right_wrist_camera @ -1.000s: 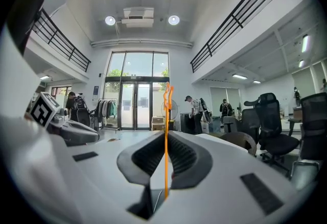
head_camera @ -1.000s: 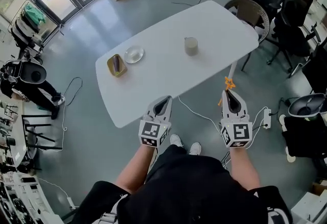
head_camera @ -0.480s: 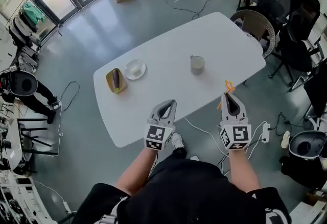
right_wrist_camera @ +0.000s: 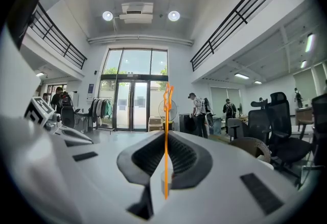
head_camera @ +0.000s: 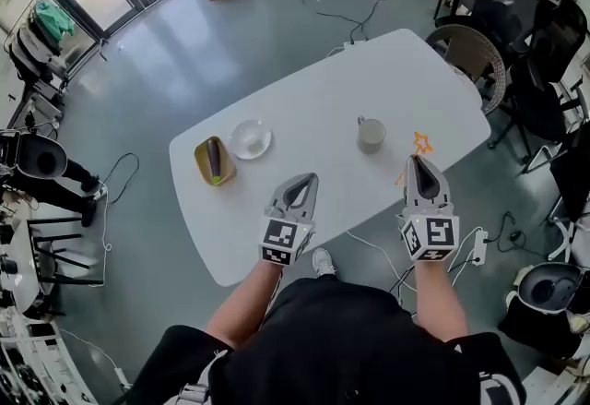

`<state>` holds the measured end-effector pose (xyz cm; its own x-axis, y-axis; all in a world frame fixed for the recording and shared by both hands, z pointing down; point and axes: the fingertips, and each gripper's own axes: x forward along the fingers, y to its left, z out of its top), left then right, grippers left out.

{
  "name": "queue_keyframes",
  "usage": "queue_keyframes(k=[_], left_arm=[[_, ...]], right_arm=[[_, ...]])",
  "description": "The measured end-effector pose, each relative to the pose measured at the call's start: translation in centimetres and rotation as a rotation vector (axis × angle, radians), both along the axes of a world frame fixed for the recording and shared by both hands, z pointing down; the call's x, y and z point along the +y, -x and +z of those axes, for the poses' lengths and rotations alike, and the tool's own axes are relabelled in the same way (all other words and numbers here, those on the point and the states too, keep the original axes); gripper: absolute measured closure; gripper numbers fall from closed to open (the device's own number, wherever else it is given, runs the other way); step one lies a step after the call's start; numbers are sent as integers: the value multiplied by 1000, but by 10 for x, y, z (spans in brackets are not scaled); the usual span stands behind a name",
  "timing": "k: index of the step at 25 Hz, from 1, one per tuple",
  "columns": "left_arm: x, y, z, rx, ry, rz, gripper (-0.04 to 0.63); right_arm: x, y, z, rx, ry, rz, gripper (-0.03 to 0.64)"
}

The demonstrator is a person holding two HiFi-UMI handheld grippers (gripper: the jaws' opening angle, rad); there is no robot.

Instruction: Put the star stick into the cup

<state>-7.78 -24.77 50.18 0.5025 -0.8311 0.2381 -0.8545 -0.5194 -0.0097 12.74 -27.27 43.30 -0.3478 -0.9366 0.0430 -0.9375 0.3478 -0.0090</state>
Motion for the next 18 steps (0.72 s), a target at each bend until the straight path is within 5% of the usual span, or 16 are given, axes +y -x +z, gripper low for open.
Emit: queue_keyframes(k=[11,18], left_arm=[[-33,22,8,34,4,-13,584],[-59,40,10,37,18,-108,584]], right_arm=[[-51,28,-13,23,-36,-15,595],[-95,41,-14,4,-36,-82,595]])
